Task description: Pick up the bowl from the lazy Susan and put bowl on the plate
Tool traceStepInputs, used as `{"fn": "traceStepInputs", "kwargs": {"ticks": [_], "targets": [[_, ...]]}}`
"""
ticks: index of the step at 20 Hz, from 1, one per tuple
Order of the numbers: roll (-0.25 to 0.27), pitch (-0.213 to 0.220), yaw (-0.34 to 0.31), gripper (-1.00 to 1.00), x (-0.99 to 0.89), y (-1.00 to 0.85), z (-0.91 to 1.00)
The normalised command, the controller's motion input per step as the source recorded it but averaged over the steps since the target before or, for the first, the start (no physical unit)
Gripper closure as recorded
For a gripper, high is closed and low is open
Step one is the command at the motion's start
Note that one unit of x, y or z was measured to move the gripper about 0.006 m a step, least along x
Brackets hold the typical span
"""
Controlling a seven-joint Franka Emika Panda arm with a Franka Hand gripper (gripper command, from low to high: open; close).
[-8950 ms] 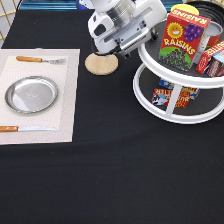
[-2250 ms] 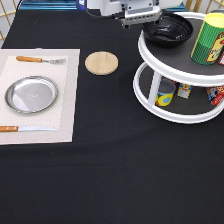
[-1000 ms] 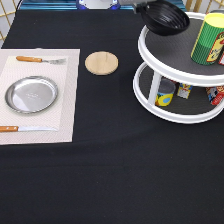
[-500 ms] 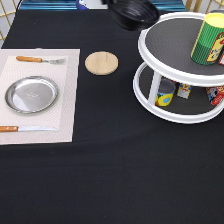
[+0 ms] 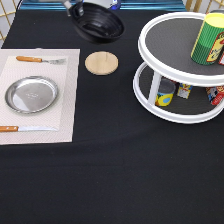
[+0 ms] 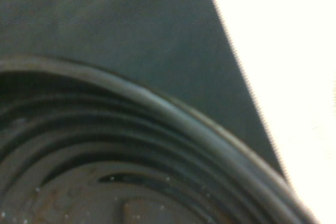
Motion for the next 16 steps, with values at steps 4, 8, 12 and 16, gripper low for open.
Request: {"fn": "traceStepInputs", "kwargs": {"ticks": [4,8,12,16], "targets": [[0.000,-0.086,-0.099,1.00,-0.03,-0.78,-0.41],[0.000,-0.086,-0.127,1.00,-0.07,-0.71,-0.40],[0.000,-0.080,-0.192,1.00,-0.14,-0.53,-0.38],[0.000,-0.083,-0.199,1.00,-0.13,-0.51,-0.38]]}}
